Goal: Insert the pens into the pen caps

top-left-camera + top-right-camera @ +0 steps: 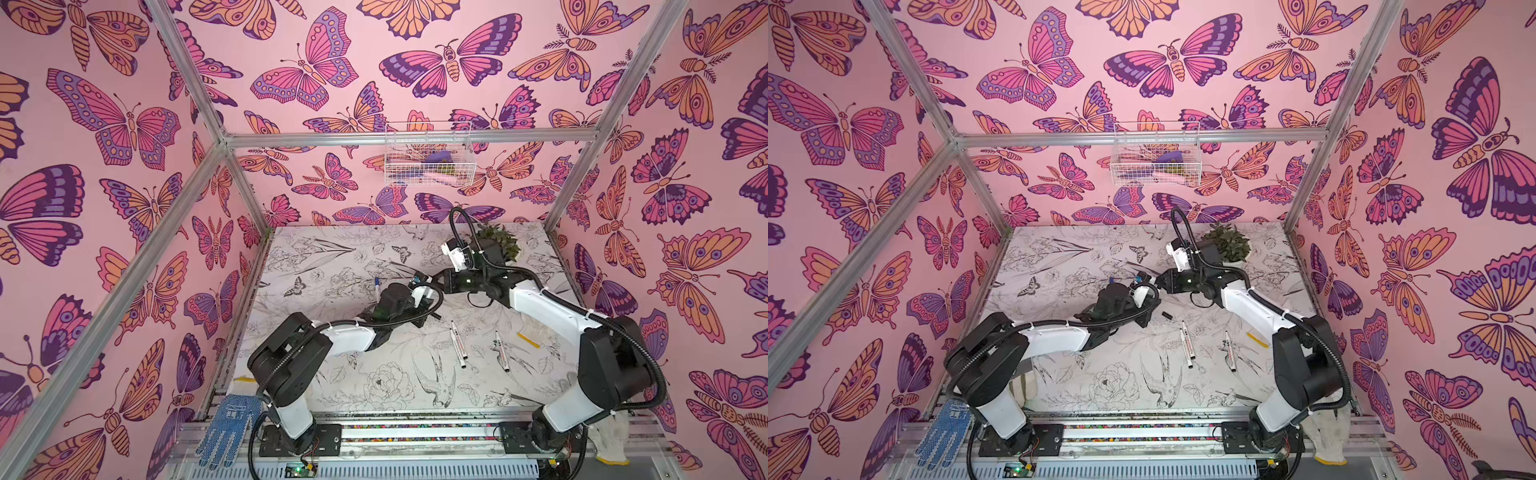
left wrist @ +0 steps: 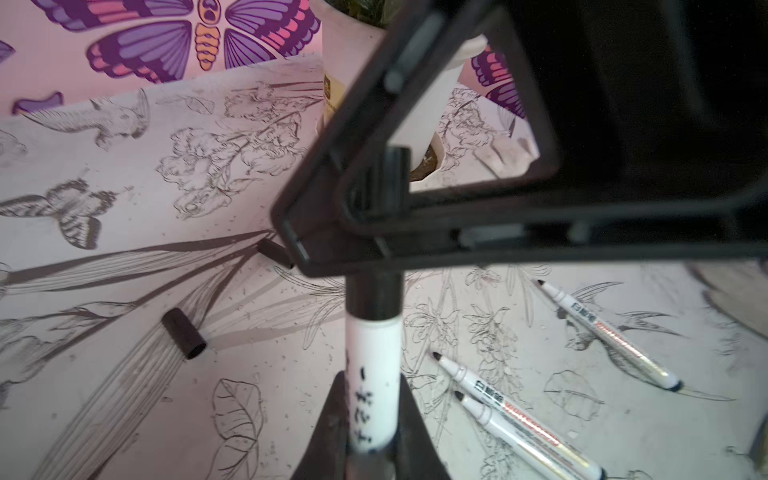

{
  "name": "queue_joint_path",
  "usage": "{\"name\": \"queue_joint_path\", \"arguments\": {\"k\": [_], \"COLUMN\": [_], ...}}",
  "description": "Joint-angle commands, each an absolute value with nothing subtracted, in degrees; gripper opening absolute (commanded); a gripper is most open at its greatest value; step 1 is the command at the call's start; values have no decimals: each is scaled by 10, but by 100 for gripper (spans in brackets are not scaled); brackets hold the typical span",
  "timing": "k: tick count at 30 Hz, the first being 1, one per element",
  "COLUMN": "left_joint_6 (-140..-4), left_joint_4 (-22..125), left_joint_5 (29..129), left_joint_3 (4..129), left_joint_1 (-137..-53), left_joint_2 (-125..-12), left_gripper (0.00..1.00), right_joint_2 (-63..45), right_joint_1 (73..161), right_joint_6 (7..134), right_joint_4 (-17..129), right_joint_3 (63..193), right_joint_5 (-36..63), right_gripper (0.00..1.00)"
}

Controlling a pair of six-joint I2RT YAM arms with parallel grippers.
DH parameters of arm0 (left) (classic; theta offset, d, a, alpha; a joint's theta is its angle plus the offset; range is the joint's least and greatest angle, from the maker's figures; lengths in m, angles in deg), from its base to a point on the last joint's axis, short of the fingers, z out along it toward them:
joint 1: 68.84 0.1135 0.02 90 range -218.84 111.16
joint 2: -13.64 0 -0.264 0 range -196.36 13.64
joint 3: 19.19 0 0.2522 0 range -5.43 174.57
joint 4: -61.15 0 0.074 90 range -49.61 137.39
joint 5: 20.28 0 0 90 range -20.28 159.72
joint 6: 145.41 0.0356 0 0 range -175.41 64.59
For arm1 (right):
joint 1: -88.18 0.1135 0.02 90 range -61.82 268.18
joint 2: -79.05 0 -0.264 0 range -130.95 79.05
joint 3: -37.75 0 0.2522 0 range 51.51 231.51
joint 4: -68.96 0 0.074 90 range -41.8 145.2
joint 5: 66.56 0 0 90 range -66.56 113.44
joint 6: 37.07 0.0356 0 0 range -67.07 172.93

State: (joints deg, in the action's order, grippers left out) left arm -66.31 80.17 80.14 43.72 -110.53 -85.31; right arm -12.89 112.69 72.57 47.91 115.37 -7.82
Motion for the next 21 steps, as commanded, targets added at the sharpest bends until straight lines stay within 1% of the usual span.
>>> {"name": "queue_joint_path", "arguments": {"k": [1,5,8,13,17,19,21], "left_joint_6": [-836,-953,-963,-857,-737,-646,-565], "left_joint_4": [1191,1246,1251,1179,1124,1100,1089], "left_joint_5": [831,904,906,887,823,788,753], "left_joint_3": [545,571,567,550,539,540,543], "left_joint_1": [-1024,-979,-970,-971,-985,-1002,-1025], "left_joint_2": [-828,-839,-828,-783,-748,-737,-730], "left_gripper": [0,0,0,0,0,0,0], "right_joint_2": [-169,-166,-161,-136,-121,-115,-114], "right_joint_1": [1181,1181,1181,1174,1174,1174,1176], "right_joint_6": [692,684,679,678,680,679,676], "right_joint_4": [209,206,206,214,208,195,177], "right_joint_3": [1099,1100,1100,1082,1068,1065,1069], "right_joint_5": [-137,-146,-165,-196,-195,-158,-88], "right_gripper": [0,0,0,0,0,0,0]}}
